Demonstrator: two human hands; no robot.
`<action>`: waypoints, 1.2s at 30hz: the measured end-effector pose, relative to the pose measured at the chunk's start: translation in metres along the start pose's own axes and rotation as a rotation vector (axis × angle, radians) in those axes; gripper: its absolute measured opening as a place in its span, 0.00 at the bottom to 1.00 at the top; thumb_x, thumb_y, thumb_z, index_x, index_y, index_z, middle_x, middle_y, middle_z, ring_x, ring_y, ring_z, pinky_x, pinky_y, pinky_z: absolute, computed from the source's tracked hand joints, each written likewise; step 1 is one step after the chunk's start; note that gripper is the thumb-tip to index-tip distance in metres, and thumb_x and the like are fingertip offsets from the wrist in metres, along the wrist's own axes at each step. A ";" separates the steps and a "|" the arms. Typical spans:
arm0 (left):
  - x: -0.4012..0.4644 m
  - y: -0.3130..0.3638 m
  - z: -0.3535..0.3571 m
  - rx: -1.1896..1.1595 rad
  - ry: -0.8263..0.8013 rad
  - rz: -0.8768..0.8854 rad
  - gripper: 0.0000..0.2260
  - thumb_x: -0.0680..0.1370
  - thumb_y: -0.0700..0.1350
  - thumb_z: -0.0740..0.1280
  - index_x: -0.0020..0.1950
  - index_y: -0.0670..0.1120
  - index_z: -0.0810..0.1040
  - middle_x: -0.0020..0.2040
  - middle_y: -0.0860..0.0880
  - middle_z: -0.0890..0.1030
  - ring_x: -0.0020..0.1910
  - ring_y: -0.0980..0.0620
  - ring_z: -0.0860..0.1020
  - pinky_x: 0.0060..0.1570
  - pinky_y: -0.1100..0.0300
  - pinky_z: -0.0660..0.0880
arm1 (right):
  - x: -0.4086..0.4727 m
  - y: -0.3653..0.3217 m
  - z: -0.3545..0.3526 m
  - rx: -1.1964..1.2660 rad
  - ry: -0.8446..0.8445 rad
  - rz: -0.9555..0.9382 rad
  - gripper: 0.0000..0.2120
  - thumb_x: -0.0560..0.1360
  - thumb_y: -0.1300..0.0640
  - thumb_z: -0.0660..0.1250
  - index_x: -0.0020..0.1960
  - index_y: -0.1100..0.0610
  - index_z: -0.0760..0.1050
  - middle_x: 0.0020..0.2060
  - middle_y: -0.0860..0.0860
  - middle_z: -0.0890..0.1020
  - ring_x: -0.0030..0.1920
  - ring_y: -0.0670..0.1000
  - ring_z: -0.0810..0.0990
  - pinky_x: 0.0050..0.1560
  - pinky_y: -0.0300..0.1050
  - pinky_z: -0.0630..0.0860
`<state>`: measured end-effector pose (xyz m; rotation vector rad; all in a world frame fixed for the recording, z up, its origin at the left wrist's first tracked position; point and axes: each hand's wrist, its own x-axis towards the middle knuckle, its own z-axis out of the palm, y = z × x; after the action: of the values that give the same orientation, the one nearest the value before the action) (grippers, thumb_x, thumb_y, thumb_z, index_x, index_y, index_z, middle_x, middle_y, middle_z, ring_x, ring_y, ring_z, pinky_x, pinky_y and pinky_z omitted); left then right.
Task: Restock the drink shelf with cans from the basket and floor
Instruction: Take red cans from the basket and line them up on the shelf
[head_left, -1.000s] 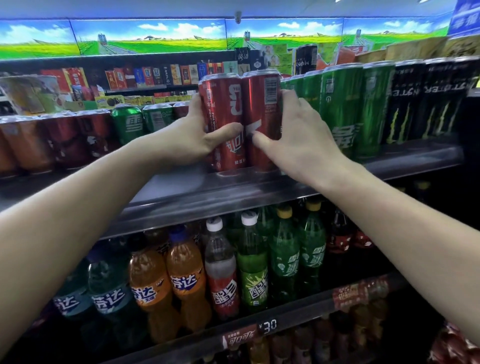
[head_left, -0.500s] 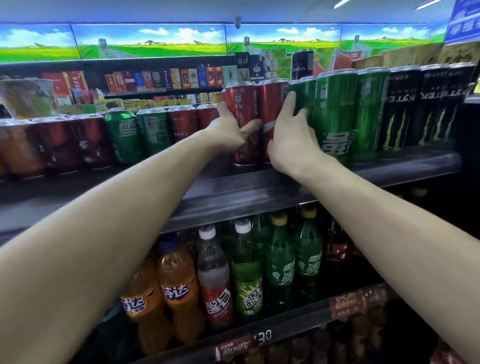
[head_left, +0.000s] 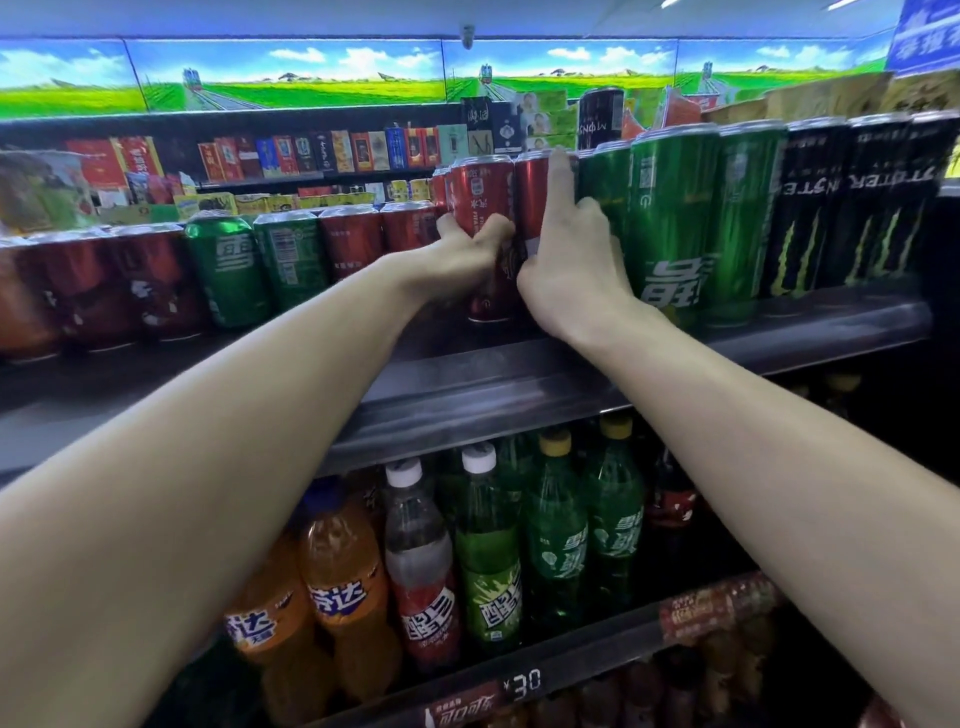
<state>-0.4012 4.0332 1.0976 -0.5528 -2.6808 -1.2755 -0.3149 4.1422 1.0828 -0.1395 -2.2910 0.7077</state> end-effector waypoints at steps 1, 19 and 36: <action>-0.001 0.000 -0.002 0.020 -0.025 0.001 0.36 0.82 0.63 0.58 0.84 0.43 0.55 0.76 0.38 0.72 0.73 0.36 0.73 0.73 0.41 0.69 | 0.001 0.001 0.000 0.010 0.000 -0.002 0.45 0.78 0.64 0.65 0.85 0.50 0.41 0.63 0.61 0.72 0.48 0.59 0.73 0.47 0.49 0.68; -0.002 -0.009 -0.018 0.167 -0.116 0.071 0.24 0.85 0.58 0.60 0.68 0.38 0.74 0.59 0.36 0.83 0.57 0.35 0.84 0.57 0.41 0.81 | 0.003 0.001 0.002 0.048 -0.012 0.052 0.43 0.76 0.61 0.68 0.83 0.56 0.45 0.65 0.60 0.70 0.52 0.59 0.74 0.48 0.50 0.68; -0.002 -0.011 -0.019 0.256 -0.222 0.082 0.23 0.85 0.57 0.60 0.62 0.38 0.78 0.52 0.40 0.81 0.47 0.42 0.80 0.50 0.53 0.77 | 0.002 -0.005 0.004 -0.081 -0.082 0.096 0.24 0.78 0.58 0.69 0.70 0.63 0.65 0.64 0.62 0.74 0.60 0.63 0.78 0.53 0.53 0.75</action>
<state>-0.4043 4.0114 1.1014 -0.7998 -2.9035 -0.8774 -0.3182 4.1371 1.0841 -0.2641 -2.4056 0.6808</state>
